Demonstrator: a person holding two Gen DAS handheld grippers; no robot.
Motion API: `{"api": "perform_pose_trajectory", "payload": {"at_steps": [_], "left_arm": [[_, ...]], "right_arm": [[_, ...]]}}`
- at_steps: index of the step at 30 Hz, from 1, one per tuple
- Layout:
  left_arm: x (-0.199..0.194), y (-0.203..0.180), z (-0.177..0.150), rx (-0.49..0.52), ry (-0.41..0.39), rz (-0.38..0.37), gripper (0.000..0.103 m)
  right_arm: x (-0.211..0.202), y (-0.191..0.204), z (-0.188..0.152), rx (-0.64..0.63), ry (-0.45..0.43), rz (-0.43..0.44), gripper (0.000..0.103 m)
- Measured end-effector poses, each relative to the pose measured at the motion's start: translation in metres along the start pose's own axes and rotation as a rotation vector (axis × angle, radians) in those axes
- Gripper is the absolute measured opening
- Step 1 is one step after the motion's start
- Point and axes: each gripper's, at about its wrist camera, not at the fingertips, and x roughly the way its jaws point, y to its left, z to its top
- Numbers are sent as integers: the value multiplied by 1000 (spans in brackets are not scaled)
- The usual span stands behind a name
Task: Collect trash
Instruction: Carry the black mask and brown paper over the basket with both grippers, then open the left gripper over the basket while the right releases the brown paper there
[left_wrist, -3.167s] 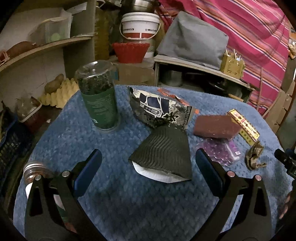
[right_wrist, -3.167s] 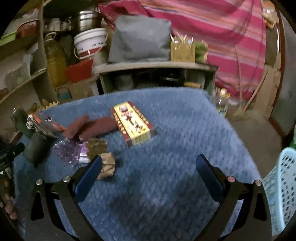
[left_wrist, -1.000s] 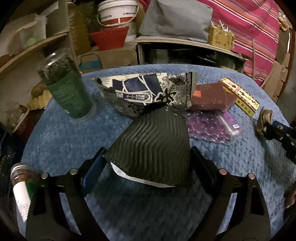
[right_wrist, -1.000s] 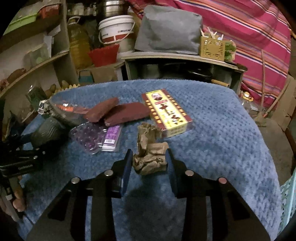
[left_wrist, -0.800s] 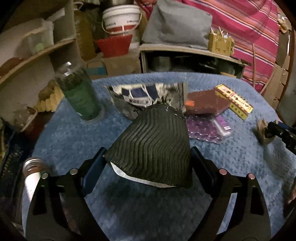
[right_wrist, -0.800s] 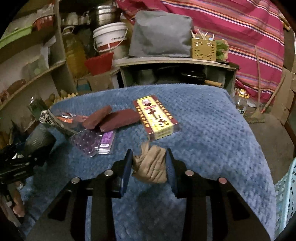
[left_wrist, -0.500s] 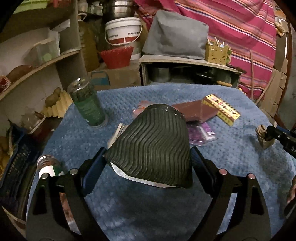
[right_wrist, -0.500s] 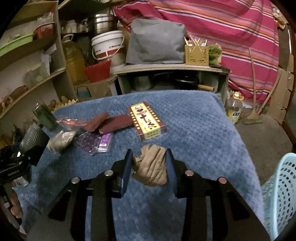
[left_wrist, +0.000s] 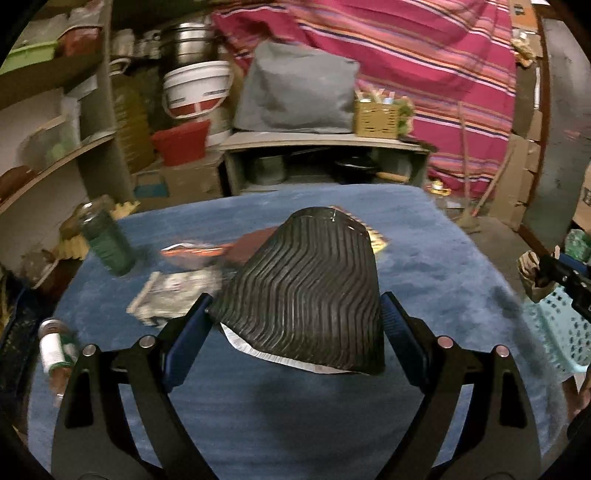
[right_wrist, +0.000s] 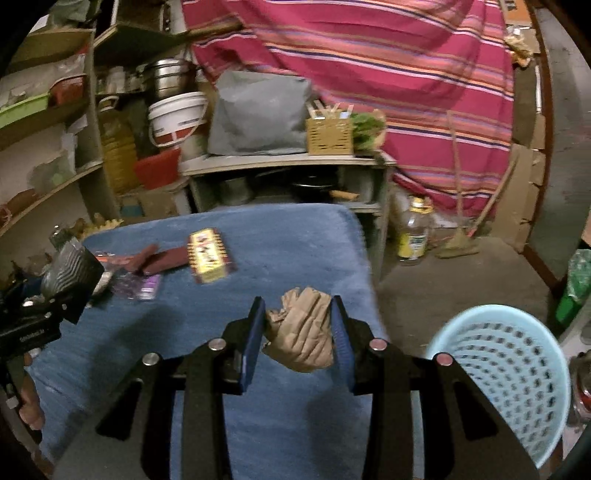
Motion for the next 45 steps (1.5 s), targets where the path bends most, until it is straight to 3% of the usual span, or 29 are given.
{"api": "perform_pose_trajectory", "payload": {"at_steps": [15, 28, 35, 38, 40, 45], "left_arm": [[7, -183, -7, 143, 5, -251, 87], [7, -307, -26, 283, -7, -403, 87], [16, -342, -37, 319, 18, -451, 87], [17, -346, -39, 323, 25, -467, 89], [15, -346, -37, 321, 6, -455, 96], [13, -337, -33, 286, -7, -445, 97]], "right_arm": [[-35, -151, -27, 126, 0, -213, 36], [-51, -224, -51, 206, 19, -319, 36], [-59, -259, -59, 303, 9, -331, 36], [-58, -258, -60, 307, 8, -331, 36], [-58, -258, -61, 302, 12, -332, 36], [-53, -252, -59, 290, 23, -321, 36]]}}
